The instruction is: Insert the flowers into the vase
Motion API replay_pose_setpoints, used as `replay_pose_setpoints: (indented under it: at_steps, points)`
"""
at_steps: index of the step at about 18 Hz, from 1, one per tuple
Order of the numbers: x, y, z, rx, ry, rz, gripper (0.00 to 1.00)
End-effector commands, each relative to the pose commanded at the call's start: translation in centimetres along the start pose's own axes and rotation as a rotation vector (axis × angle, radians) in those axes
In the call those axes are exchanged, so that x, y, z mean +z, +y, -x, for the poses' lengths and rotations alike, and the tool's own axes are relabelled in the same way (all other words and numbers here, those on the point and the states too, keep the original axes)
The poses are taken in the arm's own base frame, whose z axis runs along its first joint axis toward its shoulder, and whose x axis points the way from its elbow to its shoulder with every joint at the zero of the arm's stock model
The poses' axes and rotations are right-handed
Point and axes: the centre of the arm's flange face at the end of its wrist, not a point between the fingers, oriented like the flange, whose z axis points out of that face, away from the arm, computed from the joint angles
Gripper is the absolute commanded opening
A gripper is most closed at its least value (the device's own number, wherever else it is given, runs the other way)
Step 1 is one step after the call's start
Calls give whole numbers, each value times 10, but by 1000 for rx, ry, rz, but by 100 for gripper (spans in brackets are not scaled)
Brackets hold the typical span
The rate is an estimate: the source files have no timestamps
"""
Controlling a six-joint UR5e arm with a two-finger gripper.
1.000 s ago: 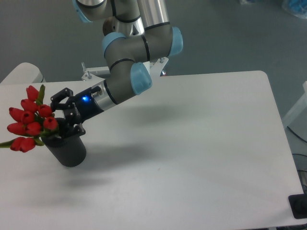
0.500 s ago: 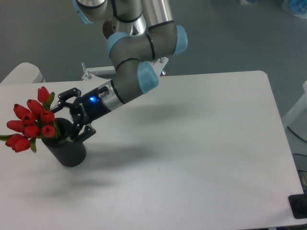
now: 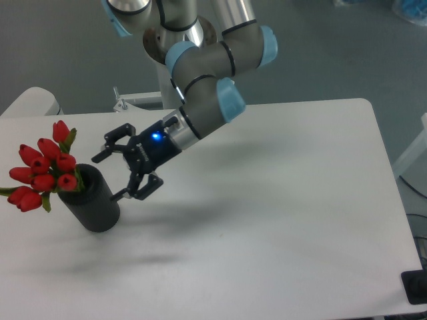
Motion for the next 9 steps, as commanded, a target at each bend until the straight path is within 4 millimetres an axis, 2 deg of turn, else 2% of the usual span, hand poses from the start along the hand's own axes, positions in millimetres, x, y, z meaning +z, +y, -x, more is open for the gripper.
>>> replay_pose_setpoints:
  at_steps: [2, 5, 7, 9]
  points:
    - [-12, 1, 7, -1, -24, -2, 100]
    - [-30, -11, 22, 17, -60, 1, 100]
    - [-43, -10, 28, 2, -85, 5, 100]
    - [-64, -10, 39, 15, -135, 77, 100]
